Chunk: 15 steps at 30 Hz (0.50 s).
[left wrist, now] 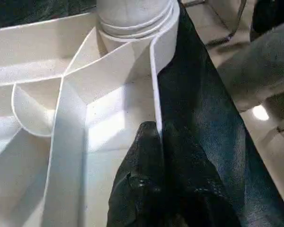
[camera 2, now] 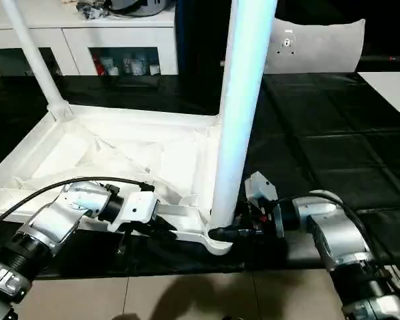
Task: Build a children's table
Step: Rotate leg to tighten
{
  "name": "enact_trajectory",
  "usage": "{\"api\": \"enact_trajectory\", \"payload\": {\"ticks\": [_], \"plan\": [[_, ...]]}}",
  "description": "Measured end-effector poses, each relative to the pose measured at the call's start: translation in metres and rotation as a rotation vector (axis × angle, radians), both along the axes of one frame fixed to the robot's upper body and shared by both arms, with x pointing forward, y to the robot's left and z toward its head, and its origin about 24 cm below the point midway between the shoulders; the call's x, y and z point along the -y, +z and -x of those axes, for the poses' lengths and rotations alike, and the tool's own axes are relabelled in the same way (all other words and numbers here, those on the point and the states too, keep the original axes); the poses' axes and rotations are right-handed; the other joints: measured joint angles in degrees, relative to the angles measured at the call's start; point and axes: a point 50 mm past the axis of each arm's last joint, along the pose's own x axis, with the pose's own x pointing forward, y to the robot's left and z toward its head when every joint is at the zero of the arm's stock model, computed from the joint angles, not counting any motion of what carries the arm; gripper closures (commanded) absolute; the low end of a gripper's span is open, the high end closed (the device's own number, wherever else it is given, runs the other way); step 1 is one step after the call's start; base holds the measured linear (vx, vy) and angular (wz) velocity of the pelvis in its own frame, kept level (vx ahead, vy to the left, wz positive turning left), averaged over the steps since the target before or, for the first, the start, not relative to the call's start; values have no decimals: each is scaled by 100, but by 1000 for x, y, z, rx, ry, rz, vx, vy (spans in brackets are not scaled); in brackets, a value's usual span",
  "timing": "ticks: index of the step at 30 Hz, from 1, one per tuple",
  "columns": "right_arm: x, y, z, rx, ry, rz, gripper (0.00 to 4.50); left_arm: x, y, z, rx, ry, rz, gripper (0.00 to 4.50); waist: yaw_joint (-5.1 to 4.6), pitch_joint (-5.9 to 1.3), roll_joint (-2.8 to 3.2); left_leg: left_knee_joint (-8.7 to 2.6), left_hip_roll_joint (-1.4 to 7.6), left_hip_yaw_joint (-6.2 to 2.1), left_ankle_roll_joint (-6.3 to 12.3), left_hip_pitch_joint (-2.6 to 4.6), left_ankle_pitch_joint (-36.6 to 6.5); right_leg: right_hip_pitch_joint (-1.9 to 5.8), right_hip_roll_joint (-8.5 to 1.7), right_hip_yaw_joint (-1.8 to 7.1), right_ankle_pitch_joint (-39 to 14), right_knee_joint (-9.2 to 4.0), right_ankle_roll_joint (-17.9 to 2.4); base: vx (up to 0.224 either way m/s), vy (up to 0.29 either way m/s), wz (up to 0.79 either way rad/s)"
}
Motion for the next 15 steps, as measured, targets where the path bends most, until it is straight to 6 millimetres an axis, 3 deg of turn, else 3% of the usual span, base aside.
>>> {"api": "enact_trajectory", "payload": {"ticks": [5, 8, 11, 12, 15], "plan": [[-16, -7, -11, 8, -223, -32, 252, -6, -3, -4, -16, 174, -5, 450, -195, 3, -8, 0, -3, 2, -37, 33, 3, 17, 6, -3, 0, -3, 0, 0, 0, 0], [-22, -9, -22, 32, -400, -30, 252, -1, -4, -8, -13, 296, 3, 450, -388, 4, -17, 7, -8, 4, -43, 37, 7, 23, 5, -10, -1, -19, 1, 0, 0, 0], [-24, -11, -30, 37, -550, -25, 253, 13, -6, -10, -21, 389, 41, 450, -495, 4, -18, 8, -8, 4, -42, 36, 5, 35, 6, -18, -1, -46, 2, 0, 0, 0], [-30, -12, -38, 38, -671, -36, 254, 23, -8, -13, -22, 479, 64, 450, -531, 4, -18, 8, -7, 3, -42, 36, 5, 40, 7, -21, -1, -52, 2, 0, 0, 0], [-39, -12, -53, 62, -875, -15, 254, 44, -8, -19, -4, 609, 79, 450, -575, 1, -12, 8, -9, 2, -41, 31, 5, 42, 6, -28, -1, -65, 2, 0, 0, 0]]}}
